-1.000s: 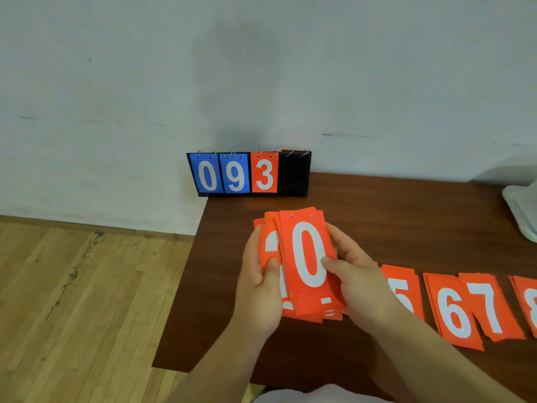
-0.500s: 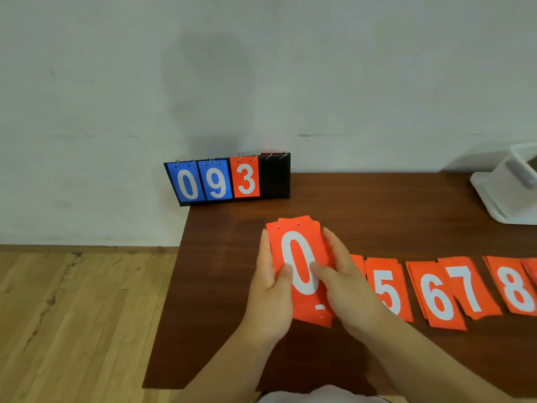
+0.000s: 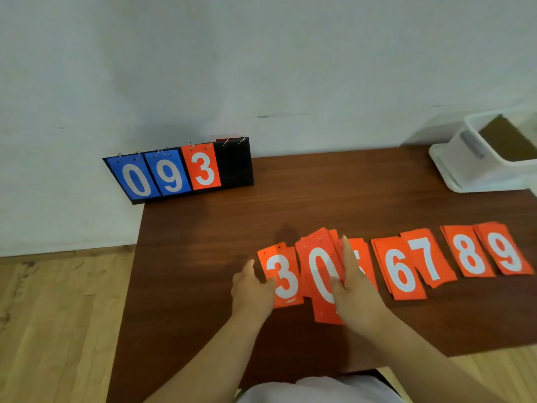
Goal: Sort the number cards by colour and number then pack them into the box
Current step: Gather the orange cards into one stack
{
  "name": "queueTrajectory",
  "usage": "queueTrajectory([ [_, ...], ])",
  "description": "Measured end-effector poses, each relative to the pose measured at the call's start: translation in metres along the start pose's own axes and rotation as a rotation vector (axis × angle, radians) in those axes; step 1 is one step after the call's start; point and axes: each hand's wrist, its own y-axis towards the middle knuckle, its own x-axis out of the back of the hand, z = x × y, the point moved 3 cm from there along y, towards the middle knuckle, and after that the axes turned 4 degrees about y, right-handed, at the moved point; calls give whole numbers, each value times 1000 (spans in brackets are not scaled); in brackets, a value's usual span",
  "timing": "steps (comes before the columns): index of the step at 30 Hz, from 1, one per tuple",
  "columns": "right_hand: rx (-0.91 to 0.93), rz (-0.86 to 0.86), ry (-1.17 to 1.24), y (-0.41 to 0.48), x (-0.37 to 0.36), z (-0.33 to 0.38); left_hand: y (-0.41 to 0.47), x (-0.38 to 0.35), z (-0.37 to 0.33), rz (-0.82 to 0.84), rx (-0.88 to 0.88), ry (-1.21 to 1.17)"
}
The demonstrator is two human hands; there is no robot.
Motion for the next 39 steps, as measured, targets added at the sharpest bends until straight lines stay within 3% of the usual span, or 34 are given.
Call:
queueTrajectory([
  [10, -147, 19, 30, 20, 43, -59, 6, -62, -38, -79, 89, 276],
  [15, -179, 158, 33, 51, 67, -66, 1, -59, -34, -100, 223, 109],
  [22, -121, 264, 56, 78, 88, -64, -23, -54, -25, -283, 234, -280],
  [26, -163, 307, 225, 83, 87, -60, -44, -41, -28, -339, 216, -465],
  [33, -344, 374, 673, 76, 72, -31, -77, -12, -47, -261, 150, -606],
  [39, -249, 469, 888, 53, 48, 8, -98, 19, -77, -57, -97, -659],
])
